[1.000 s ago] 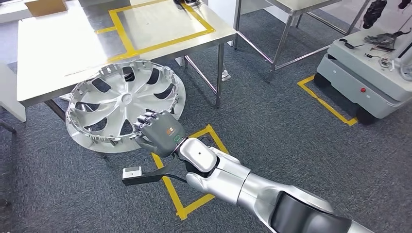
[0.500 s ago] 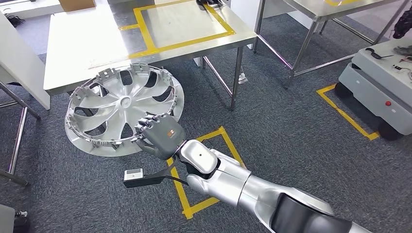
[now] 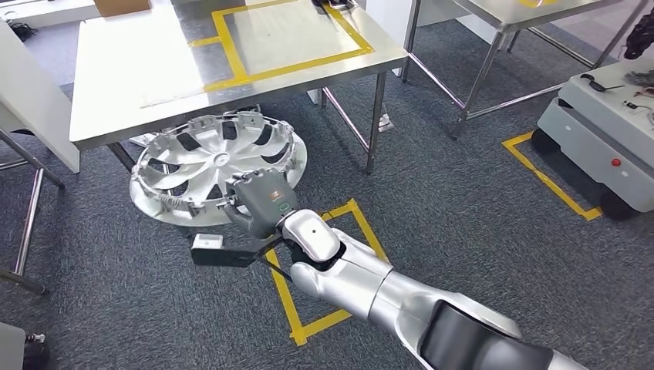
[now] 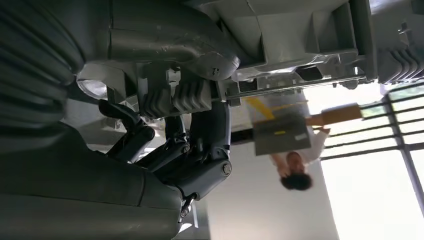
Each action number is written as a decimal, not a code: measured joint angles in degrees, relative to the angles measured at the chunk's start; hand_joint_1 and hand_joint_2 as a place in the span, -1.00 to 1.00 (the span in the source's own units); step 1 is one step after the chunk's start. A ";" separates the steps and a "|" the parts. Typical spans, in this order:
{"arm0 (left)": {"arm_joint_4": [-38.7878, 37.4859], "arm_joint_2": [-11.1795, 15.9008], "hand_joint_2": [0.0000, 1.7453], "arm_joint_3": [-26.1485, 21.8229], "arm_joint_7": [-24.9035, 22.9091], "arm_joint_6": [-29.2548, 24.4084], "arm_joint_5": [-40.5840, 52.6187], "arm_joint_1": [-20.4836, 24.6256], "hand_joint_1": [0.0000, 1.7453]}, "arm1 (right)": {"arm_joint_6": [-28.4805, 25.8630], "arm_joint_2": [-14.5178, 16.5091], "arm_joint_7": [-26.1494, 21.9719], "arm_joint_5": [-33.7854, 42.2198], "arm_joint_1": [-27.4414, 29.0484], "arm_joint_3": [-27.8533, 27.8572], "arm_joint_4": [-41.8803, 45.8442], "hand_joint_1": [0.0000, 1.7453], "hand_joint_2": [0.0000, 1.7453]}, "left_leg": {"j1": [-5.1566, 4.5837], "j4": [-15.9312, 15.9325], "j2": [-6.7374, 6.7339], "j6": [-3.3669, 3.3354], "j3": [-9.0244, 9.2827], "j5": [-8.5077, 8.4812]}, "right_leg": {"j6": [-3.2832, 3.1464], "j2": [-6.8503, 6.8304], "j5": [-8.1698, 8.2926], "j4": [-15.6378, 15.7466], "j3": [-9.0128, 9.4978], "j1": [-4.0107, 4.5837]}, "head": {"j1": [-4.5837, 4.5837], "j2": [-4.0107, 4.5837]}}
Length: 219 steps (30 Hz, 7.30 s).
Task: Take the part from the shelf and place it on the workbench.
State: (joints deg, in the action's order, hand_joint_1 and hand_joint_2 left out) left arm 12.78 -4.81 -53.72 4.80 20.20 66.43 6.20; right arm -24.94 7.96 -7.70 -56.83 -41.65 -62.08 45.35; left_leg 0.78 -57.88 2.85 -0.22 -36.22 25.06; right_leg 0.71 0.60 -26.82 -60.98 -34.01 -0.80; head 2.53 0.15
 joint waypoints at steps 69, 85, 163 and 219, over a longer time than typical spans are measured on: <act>-0.21 -0.62 1.00 3.61 0.04 -0.01 1.66 2.29 -1.00 | 8.68 3.92 31.93 -19.99 -25.90 10.95 -31.38 1.00 1.00 | -1.19 -0.84 -1.00 0.43 -3.63 -4.11 | -1.09 0.13 -2.70 1.20 1.21 0.35 | 0.39 0.00; -0.09 0.03 1.00 3.56 -0.39 -0.02 1.76 1.64 -1.00 | 8.77 4.48 31.83 -20.00 -25.17 10.95 -31.76 1.00 1.00 | 0.18 -0.79 -1.19 0.03 2.85 2.16 | 2.69 -0.52 -0.40 -4.73 -6.28 -1.36 | 0.57 0.00; 0.01 0.17 1.00 3.66 -0.70 -0.07 3.30 2.81 -1.00 | 2.99 12.67 6.43 -22.43 -11.60 10.80 -30.53 -1.00 1.00 | -1.48 -1.74 -2.27 -0.19 -2.10 -1.80 | -2.22 -0.66 -1.37 1.15 -0.31 2.02 | -0.35 0.00; -0.01 -0.40 -1.00 4.39 2.34 -0.07 2.91 3.32 -1.00 | 7.03 1.81 20.88 -24.61 -27.77 17.16 -30.69 -1.00 1.00 | -1.67 -1.25 -2.48 -0.97 -1.69 -2.26 | -1.55 -0.49 -0.90 1.51 0.16 1.75 | -0.36 0.00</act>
State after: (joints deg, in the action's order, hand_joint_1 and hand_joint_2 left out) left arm 12.78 -5.21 -49.33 7.15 20.13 69.35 9.52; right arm -17.91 9.77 13.18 -81.45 -69.42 -44.92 14.66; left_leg -0.90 -59.14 0.36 -1.19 -37.91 22.80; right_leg -0.85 0.12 -27.72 -59.48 -33.84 0.95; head 2.17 0.15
